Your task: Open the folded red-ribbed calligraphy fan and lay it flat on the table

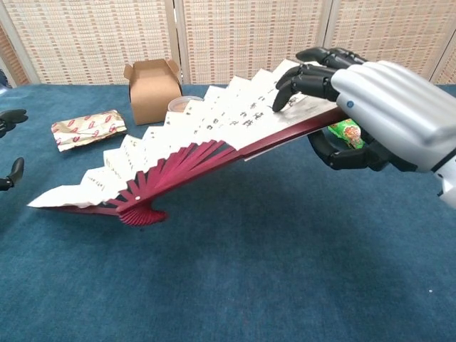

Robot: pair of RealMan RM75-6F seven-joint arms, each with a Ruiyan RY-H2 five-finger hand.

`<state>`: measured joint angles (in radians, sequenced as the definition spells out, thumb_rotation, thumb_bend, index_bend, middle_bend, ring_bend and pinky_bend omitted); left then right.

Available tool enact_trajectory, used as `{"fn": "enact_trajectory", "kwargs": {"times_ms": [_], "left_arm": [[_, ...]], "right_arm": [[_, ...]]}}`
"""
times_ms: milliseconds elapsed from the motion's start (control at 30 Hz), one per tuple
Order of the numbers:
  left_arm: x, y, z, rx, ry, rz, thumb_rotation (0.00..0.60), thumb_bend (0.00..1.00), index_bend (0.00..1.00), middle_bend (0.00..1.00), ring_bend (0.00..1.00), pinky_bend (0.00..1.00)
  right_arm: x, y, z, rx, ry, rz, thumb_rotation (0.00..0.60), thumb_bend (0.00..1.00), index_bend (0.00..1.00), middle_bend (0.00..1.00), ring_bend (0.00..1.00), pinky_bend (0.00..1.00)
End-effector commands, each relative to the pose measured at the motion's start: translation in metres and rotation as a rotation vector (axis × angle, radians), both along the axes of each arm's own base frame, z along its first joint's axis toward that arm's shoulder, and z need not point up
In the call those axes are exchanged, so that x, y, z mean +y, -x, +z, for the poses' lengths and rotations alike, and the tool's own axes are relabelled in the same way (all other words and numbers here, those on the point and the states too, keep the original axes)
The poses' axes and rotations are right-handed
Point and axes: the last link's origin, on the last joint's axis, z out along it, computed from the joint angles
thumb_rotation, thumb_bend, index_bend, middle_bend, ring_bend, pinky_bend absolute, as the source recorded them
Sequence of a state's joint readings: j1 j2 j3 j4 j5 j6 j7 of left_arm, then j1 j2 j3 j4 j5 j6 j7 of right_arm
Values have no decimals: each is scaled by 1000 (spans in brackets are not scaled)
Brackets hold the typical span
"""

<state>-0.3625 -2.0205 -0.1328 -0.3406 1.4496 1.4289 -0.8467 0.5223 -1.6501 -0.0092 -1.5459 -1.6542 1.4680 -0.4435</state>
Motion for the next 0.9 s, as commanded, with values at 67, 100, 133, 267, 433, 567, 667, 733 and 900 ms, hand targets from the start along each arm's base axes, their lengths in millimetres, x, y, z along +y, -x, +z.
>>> {"fn": "enact_trajectory", "kwargs": {"times_ms": [67,100,133,267,433,567,667,733,900], "left_arm": [[0,6,4,15,-1,13,600,574,0,0,0,4],[0,7,6,18,-2,13,600,574,0,0,0,4],[0,8,7,18,-3,14,600,574,0,0,0,4],[1,9,11,18,-4,9,600,574,0,0,0,4],[0,10,13,21,2,5,600,574,0,0,0,4],[0,12,14,15,7,11,600,574,0,0,0,4],[0,12,13,2,20,10,600,569,0,0,0,4],[-1,11,12,-5,37,-1,600,561,0,0,0,4],[-7,6,9,4,126,-55,600,465,0,0,0,5]], "right_arm": [[7,10,2,48,10,-2,600,711,221,169,0,57],[9,13,3,69,16,-4,600,709,205,166,0,56],[11,18,4,96,26,-8,600,703,179,160,0,55],[19,37,6,179,39,-34,600,624,47,111,0,30],[20,59,4,293,5,-119,600,377,0,17,0,0],[20,72,11,384,-1,-176,600,165,0,0,0,0],[19,82,14,463,-33,-229,600,90,0,0,0,0],[17,87,16,527,-69,-253,600,69,0,0,0,0],[18,102,25,721,-129,-298,600,51,0,0,0,0]]}}
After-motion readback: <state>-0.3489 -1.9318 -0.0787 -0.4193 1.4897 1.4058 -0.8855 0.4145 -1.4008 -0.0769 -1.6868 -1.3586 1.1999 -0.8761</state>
